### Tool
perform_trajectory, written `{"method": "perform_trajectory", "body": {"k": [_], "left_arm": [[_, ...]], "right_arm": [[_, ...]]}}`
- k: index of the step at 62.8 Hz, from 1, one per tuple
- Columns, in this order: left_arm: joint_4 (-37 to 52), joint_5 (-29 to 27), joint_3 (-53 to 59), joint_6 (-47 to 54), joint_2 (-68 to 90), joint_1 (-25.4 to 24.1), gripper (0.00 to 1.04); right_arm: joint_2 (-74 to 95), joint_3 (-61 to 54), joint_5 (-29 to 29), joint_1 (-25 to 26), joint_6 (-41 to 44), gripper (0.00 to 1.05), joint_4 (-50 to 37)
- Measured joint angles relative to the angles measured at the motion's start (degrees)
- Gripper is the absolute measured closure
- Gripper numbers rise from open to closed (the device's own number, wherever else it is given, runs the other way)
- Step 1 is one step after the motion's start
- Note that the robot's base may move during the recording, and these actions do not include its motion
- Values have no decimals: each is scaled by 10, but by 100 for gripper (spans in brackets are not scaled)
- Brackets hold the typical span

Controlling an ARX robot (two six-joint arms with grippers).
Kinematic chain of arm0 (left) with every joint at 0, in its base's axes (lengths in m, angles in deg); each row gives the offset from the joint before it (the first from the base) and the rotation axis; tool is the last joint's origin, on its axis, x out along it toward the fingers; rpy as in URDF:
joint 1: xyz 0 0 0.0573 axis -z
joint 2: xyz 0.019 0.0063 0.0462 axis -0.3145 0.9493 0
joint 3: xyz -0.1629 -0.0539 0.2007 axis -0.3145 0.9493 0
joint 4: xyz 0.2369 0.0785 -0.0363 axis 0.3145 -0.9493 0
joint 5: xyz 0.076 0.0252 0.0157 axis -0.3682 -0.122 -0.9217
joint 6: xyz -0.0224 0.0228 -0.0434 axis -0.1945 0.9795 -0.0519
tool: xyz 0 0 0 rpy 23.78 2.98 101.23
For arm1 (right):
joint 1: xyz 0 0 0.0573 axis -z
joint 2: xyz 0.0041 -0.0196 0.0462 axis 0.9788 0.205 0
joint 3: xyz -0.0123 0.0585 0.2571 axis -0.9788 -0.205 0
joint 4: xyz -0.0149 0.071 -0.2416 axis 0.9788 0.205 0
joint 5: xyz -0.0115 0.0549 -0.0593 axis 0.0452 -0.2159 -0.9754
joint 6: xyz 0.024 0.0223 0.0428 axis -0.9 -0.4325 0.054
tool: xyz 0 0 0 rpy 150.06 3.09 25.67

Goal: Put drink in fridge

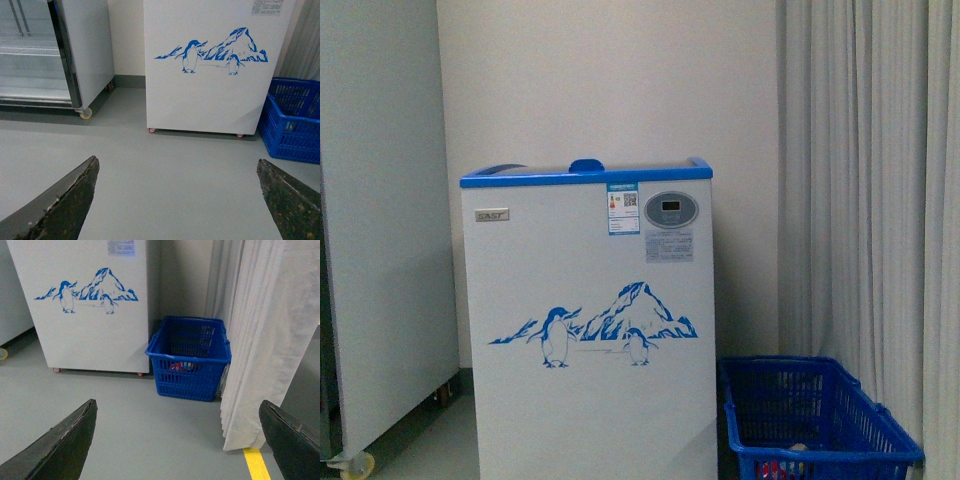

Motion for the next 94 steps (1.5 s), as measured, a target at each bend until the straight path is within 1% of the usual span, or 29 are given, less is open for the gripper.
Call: {"method": "perform_trajectory", "body": {"k": [94], "left_arm": [[0,0,0,0,0,0,8]], "right_arm": [[0,0,0,0,0,8,0]]}}
